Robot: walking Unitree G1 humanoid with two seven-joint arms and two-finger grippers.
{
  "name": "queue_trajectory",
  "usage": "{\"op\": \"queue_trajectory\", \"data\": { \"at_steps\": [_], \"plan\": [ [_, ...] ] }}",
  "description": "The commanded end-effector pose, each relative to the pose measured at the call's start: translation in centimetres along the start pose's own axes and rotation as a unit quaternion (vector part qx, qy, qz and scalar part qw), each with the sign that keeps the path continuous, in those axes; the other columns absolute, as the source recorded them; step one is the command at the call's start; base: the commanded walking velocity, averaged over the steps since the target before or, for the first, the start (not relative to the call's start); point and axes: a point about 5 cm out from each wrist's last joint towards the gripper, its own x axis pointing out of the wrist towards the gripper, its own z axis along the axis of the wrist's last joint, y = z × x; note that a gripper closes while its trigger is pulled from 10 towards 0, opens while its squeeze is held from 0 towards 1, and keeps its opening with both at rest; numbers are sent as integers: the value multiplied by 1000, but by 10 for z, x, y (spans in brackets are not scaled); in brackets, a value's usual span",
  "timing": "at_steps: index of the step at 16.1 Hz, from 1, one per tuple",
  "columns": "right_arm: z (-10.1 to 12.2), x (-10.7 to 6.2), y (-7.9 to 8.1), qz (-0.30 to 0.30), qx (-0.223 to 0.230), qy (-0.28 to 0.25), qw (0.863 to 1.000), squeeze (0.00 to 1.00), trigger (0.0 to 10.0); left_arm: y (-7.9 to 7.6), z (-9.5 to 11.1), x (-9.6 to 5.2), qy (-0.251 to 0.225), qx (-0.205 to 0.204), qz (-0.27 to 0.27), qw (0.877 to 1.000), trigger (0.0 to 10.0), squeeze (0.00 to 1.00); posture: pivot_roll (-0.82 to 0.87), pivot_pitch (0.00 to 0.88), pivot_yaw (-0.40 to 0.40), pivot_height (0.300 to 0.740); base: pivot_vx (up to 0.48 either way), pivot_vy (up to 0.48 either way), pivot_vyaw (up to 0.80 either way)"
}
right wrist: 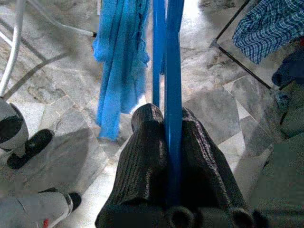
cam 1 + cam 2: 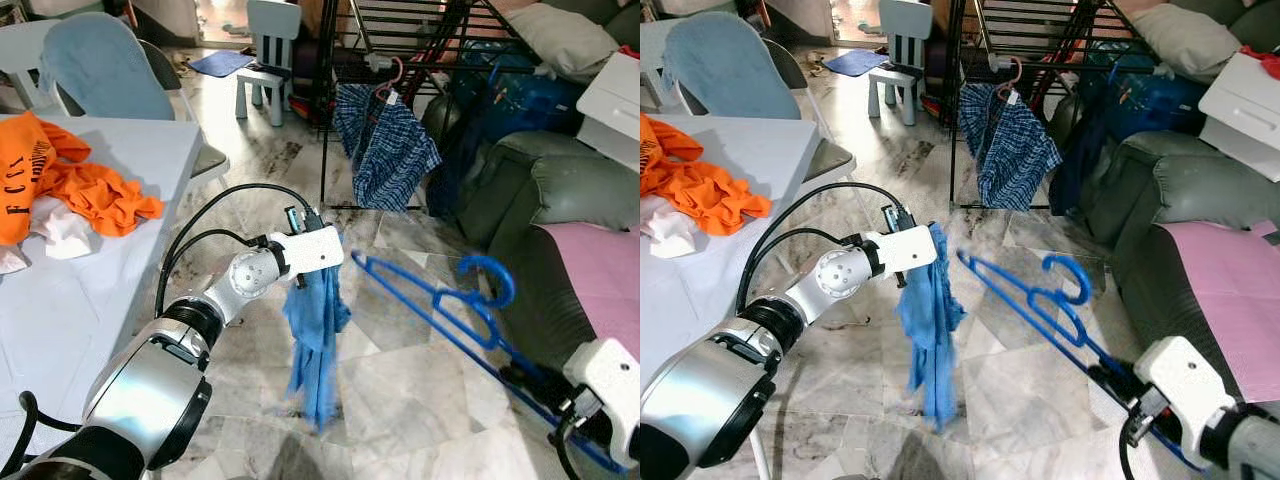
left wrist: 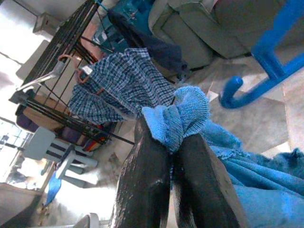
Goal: Hang hanger
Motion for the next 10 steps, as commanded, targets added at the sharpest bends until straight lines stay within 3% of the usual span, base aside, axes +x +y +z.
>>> {"op": "queue_trajectory", "data": {
  "at_steps": [1, 7, 10],
  "plan": [
    [0, -1, -4, -11, -8, 0, 1000, 0, 10000, 5, 6, 2, -12, 15, -3, 1000, 10000, 0, -17, 0, -71, 740, 0, 0, 0],
    [-1, 4, -4, -13, -8, -8, 1000, 0, 10000, 4, 12, 3, -37, 3, -10, 999, 10000, 0, -16, 0, -74, 740, 0, 0, 0],
    [-2, -3, -2, 5, -1, 3, 1000, 0, 10000, 10, -2, 2, 32, -21, 18, 999, 10000, 0, -19, 0, -73, 740, 0, 0, 0]
  ]
}}
